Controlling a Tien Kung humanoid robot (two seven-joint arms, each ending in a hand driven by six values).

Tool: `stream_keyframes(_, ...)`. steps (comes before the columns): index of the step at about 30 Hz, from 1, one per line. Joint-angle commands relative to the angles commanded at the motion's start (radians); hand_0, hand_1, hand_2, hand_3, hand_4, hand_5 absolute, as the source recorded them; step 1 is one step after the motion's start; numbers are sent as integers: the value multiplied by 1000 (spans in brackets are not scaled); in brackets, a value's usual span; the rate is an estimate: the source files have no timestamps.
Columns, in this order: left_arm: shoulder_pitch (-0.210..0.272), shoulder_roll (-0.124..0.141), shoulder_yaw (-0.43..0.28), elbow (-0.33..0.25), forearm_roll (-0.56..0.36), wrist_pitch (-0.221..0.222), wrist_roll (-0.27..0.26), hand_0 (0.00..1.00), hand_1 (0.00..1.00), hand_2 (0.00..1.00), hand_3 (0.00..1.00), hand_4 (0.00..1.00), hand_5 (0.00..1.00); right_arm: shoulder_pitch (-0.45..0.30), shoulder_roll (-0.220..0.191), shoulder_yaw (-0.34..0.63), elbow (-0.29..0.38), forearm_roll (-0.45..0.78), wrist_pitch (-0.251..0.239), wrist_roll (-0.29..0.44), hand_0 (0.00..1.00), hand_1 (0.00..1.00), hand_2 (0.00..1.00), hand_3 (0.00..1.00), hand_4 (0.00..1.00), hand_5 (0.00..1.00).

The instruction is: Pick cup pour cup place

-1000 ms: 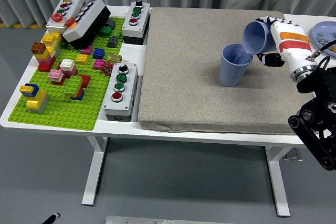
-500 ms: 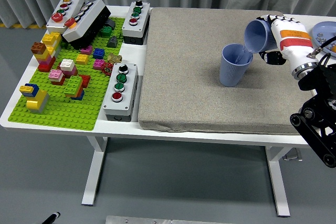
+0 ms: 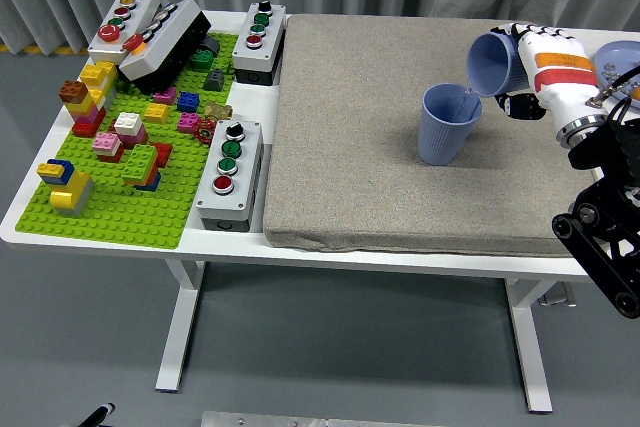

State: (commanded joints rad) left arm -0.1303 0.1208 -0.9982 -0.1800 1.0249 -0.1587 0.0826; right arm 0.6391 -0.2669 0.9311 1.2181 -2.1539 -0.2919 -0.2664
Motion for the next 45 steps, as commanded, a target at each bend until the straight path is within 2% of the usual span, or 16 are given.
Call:
stream_keyframes(13, 0, 0, -1, 0, 2, -1, 1, 835, 812, 864, 779, 620, 998, -3, 7, -6, 17, -6, -1, -10, 843, 761, 665, 738, 741, 88)
stream_keyframes(28, 1, 2, 3, 0, 1, -1, 2, 836, 813, 863, 779, 620, 998, 23, -24, -78, -4, -26, -21, -20, 857, 764, 671, 732, 738, 82)
stream_keyframes(45, 1, 2, 0, 0, 3, 0, 2, 835, 812, 864, 777, 620, 998, 35, -40, -125, -13, -25, -21, -24, 866, 766, 673, 729, 733, 69)
